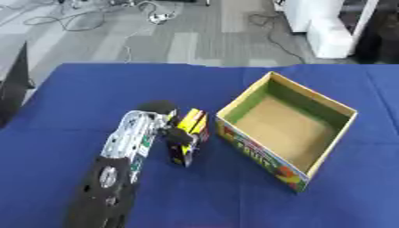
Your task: Pick up objects on the table and place them in the box.
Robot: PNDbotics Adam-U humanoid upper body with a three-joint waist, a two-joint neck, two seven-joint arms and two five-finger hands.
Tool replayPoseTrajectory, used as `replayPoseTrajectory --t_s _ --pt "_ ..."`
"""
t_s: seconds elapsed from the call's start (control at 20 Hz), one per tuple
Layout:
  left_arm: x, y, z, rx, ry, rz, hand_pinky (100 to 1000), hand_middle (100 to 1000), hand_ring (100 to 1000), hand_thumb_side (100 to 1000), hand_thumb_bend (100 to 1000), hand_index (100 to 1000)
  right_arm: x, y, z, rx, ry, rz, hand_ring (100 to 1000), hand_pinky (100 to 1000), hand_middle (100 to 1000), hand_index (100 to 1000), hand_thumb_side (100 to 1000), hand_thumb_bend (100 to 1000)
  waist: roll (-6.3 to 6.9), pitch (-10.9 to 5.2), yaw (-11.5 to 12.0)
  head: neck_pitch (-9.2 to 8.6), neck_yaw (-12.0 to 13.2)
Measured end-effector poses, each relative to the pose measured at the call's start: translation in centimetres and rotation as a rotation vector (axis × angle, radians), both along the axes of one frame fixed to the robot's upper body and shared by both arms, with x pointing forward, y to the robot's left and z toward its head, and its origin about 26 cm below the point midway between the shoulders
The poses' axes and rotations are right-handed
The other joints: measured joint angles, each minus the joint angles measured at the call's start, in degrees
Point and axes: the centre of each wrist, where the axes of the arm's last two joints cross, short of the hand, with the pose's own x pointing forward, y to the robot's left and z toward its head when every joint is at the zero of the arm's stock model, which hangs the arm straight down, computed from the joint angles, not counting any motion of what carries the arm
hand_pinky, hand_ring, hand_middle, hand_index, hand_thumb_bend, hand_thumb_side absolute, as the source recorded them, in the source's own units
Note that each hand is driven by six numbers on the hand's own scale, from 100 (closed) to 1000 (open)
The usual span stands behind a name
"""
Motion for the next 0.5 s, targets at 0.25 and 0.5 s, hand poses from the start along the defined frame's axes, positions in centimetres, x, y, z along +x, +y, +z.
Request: replayPoseTrajectory --t_s 0.25,0.5 --pt "-0.2 -0.2 0.6 0.004 -0.023 -0.021 191 204 143 667 100 389 0.0 0.0 0.0 -0.001 -0.001 0.001 298 142 382 479 1000 100 0.00 0.00 0.0 0.00 0.0" --pt "-0.5 -0.2 1.3 0.012 -0.048 -0.028 153 169 100 710 100 372 0.0 0.0 0.0 -0.001 -0.001 0.001 298 142 383 479 1000 100 0.00 0.00 0.0 0.00 0.0"
